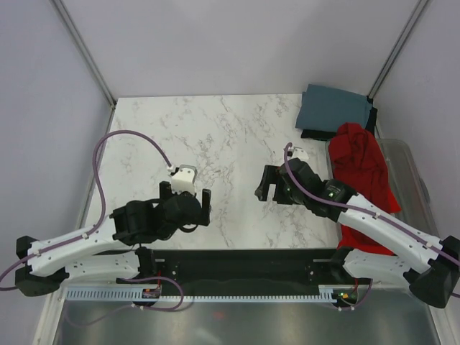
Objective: Fold and stack the t-shirts
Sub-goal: Grab the tshirt from the pile
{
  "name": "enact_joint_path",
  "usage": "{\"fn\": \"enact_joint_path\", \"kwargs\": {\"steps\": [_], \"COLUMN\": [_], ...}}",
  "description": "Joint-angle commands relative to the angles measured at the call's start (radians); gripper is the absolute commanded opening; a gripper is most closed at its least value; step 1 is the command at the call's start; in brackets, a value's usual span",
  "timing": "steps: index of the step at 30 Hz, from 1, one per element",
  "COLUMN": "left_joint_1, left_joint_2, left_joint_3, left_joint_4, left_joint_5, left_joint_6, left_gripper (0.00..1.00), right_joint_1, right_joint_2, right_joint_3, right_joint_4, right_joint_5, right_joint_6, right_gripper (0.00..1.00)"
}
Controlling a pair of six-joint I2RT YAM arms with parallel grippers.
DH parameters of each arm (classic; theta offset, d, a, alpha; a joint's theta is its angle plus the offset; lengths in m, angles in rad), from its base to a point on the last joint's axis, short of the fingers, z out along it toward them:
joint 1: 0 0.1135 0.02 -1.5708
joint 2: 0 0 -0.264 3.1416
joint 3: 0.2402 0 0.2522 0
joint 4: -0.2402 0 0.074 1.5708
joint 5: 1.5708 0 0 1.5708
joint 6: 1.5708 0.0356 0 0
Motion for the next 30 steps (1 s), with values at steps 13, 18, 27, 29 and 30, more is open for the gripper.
{"fn": "enact_joint_path", "kwargs": {"steps": [13,18,27,29,30], "left_joint_1": [0.002,0.001,0.002,0.002,0.002], "left_joint_2": [0.076,0.191,0.198,0.195,0.189], "left_joint_3": [0.687,0.819,0.799,0.803,0.801], "left_joint_4": [0.363,0.364,0.363,0.363,0.361], "left_joint_5": [0.241,0.298,0.232,0.206,0.198], "left_joint_6": [-0.180,-0.254,-0.288,-0.276,-0.270], "left_gripper": [1.00,1.00,1.00,1.00,1.00], "right_joint_1": [0.023,-0.017,-0.500,-0.540,-0.559], "right_joint_2": [-0.130,-0.148,0.018,0.055,0.067], "right_joint_3": [0.018,0.121,0.116,0.129,0.132], "right_joint_4": [0.032,-0.148,-0.044,-0.024,-0.019], "right_joint_5": [0.086,0.428,0.200,0.189,0.183], "right_joint_6": [0.041,0.015,-0.149,-0.155,-0.158], "right_gripper": [0.98,0.98,0.98,0.98,0.98]}}
